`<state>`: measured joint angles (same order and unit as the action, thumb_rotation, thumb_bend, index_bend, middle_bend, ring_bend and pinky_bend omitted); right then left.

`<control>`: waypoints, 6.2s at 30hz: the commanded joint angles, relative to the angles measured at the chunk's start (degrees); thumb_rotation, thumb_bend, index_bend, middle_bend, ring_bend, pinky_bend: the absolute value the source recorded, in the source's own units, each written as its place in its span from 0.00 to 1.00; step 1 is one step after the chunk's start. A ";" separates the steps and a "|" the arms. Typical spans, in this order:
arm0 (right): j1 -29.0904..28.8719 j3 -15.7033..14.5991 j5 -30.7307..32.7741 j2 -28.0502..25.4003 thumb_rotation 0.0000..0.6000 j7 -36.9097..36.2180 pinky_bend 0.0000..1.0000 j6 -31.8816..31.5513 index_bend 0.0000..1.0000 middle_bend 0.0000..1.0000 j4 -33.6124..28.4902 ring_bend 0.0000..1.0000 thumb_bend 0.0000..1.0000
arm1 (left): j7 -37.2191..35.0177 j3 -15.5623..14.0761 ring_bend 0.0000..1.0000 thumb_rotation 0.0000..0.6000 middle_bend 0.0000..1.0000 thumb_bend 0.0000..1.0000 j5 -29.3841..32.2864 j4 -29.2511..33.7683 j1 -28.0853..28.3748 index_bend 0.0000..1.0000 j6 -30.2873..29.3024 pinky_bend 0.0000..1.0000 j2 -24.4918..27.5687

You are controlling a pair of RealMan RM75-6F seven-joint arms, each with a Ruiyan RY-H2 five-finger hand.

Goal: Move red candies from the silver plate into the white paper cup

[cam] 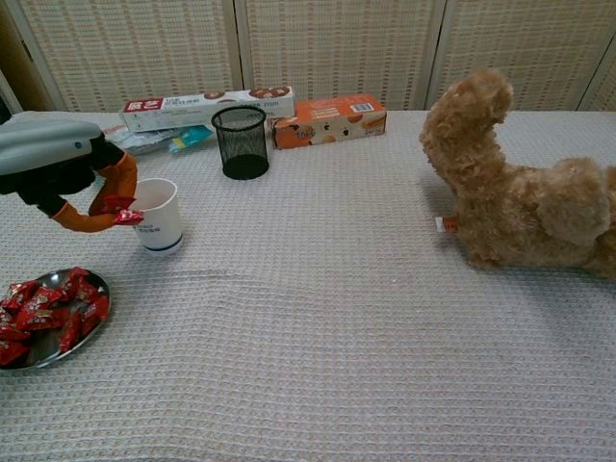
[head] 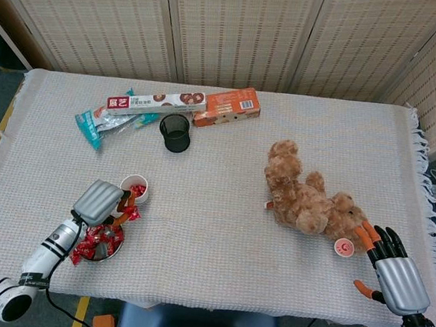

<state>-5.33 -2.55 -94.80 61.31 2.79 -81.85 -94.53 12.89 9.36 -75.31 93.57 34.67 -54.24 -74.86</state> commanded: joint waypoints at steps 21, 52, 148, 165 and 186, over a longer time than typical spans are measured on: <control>-0.22 0.24 0.88 0.09 1.00 0.41 0.00 0.54 0.00 0.00 -0.14 0.00 0.06 | 10.81 2.38 0.89 1.00 0.63 0.48 13.41 -10.72 7.45 0.61 2.03 1.00 -6.16; 0.66 -0.43 -2.03 -0.27 1.00 -1.29 0.00 -2.58 0.00 0.00 0.23 0.00 0.06 | 0.62 -8.62 0.88 1.00 0.15 0.43 -4.94 1.79 -3.08 0.06 -13.12 1.00 4.06; 0.18 -2.36 -5.43 -0.42 1.00 -1.58 0.00 -2.06 0.00 0.00 0.40 0.00 0.06 | -1.22 -12.70 0.87 1.00 0.59 0.37 -13.40 -24.47 -28.20 0.46 -26.30 1.00 -15.72; 0.01 -2.25 -5.02 -0.32 1.00 -1.43 0.00 -1.61 0.00 0.00 0.44 0.00 0.06 | -1.58 -11.03 0.87 1.00 0.62 0.37 -14.52 -19.31 -27.13 0.50 -28.08 1.00 -12.23; -0.24 -0.96 -1.97 0.05 1.00 -0.63 0.00 -0.61 0.00 0.00 0.36 0.00 0.06 | 8.23 1.23 0.87 1.00 0.63 0.37 -7.65 -1.72 -11.83 0.50 -14.30 1.00 -6.85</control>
<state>-5.55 -3.57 -96.86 61.35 2.12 -82.53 -94.18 19.58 9.03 -84.63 90.66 21.14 -70.21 -81.61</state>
